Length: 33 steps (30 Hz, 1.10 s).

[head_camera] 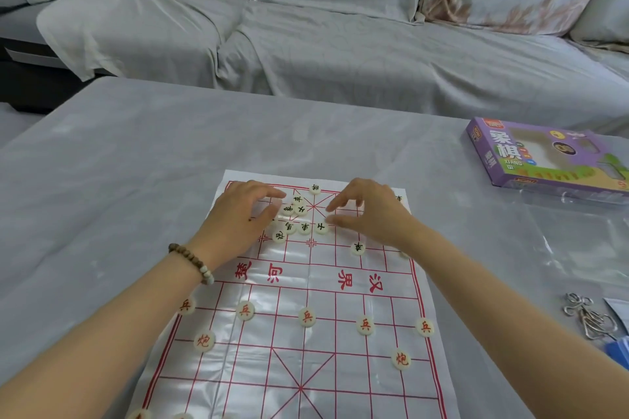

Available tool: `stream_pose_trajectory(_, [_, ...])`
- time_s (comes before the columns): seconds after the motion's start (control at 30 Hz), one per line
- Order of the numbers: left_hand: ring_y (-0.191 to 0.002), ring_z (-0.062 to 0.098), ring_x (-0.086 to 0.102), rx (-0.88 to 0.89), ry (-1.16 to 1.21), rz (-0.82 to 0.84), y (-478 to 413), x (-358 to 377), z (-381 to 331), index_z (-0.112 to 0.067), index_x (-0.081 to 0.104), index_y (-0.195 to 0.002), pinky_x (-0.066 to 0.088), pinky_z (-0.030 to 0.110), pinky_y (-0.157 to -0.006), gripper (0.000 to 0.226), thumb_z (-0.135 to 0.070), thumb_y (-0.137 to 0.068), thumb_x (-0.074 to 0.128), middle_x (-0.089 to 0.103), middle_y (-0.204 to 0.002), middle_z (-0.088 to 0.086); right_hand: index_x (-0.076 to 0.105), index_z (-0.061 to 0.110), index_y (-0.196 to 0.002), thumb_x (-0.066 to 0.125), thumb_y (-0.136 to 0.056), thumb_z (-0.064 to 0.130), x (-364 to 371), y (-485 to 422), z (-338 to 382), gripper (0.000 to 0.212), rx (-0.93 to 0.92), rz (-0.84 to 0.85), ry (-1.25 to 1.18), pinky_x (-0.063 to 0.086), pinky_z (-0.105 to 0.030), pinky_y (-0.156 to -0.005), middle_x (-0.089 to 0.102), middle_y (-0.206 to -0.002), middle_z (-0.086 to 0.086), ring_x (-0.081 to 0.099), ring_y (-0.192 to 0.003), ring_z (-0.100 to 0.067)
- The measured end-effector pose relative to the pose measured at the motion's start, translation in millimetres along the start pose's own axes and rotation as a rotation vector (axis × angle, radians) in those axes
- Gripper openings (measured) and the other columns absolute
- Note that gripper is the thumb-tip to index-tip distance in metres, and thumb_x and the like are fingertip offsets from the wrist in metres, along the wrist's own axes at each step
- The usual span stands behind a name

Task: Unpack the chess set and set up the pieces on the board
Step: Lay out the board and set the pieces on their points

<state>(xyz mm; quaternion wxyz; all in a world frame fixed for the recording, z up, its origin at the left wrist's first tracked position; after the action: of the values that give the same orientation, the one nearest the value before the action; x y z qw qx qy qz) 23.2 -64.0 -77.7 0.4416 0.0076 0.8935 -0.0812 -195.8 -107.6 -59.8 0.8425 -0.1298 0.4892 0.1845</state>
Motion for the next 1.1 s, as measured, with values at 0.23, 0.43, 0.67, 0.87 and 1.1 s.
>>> stream_pose_trajectory(0.23, [-0.123, 0.009, 0.037, 0.014, 0.016, 0.002, 7.2, 4.9, -4.3, -0.025, 0.060, -0.119, 0.032, 0.030, -0.105, 0.028, -0.030, -0.096, 0.045, 0.053, -0.127, -0.010, 0.068, 0.035, -0.104, 0.068, -0.081, 0.040, 9.6, 2.9, 4.5, 0.024, -0.025, 0.073, 0.063, 0.033, -0.029, -0.093, 0.054, -0.106, 0.012, 0.039, -0.093, -0.003])
stream_pose_trajectory(0.43, [-0.123, 0.009, 0.038, 0.008, -0.007, -0.013, -5.1, 9.6, -6.8, -0.025, 0.058, -0.121, 0.025, 0.023, -0.098, 0.030, -0.032, -0.095, 0.044, 0.053, -0.127, -0.010, 0.068, 0.030, -0.094, 0.067, -0.078, 0.048, 7.8, -17.7, -11.8, 0.024, 0.067, -0.112, 0.181, 0.023, -0.024, -0.085, 0.057, -0.103, 0.008, 0.048, -0.102, -0.012])
stream_pose_trajectory(0.67, [-0.120, 0.008, 0.037, -0.009, 0.023, -0.031, -12.8, 10.4, 3.0, -0.027, 0.059, -0.118, 0.024, 0.020, -0.097, 0.027, -0.031, -0.095, 0.045, 0.055, -0.123, -0.011, 0.067, 0.035, -0.102, 0.065, -0.077, 0.054, 1.9, -26.8, -21.7, 0.032, 0.067, -0.141, 0.229, 0.017, -0.022, -0.087, 0.051, -0.106, 0.011, 0.044, -0.104, -0.008])
stream_pose_trajectory(0.87, [-0.120, 0.009, 0.038, -0.022, 0.026, -0.018, -13.0, 6.9, 7.9, -0.027, 0.059, -0.119, 0.027, 0.024, -0.099, 0.028, -0.030, -0.096, 0.044, 0.054, -0.124, -0.011, 0.069, 0.035, -0.098, 0.067, -0.079, 0.048, 3.8, -31.1, -23.8, 0.023, 0.093, -0.165, 0.183, 0.018, -0.023, -0.086, 0.050, -0.099, 0.012, 0.045, -0.104, -0.009])
stream_pose_trajectory(1.1, [-0.118, 0.010, 0.039, -0.029, 0.032, 0.032, -15.8, 8.8, 8.6, -0.027, 0.059, -0.121, 0.031, 0.026, -0.099, 0.030, -0.032, -0.096, 0.044, 0.054, -0.123, -0.010, 0.066, 0.034, -0.105, 0.066, -0.081, 0.045, 4.0, -32.3, -16.0, 0.027, 0.104, -0.161, 0.176, 0.020, -0.024, -0.088, 0.054, -0.108, 0.007, 0.046, -0.107, -0.012])
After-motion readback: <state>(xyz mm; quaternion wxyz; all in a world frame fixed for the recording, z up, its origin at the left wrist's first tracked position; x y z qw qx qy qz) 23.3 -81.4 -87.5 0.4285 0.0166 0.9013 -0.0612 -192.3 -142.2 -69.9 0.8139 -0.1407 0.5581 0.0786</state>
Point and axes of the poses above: each hand's wrist, its own y-axis away from the middle knuckle, its own x-axis out of the palm, z = x × y, the point moved 1 cm from there along -y, towards the middle knuckle
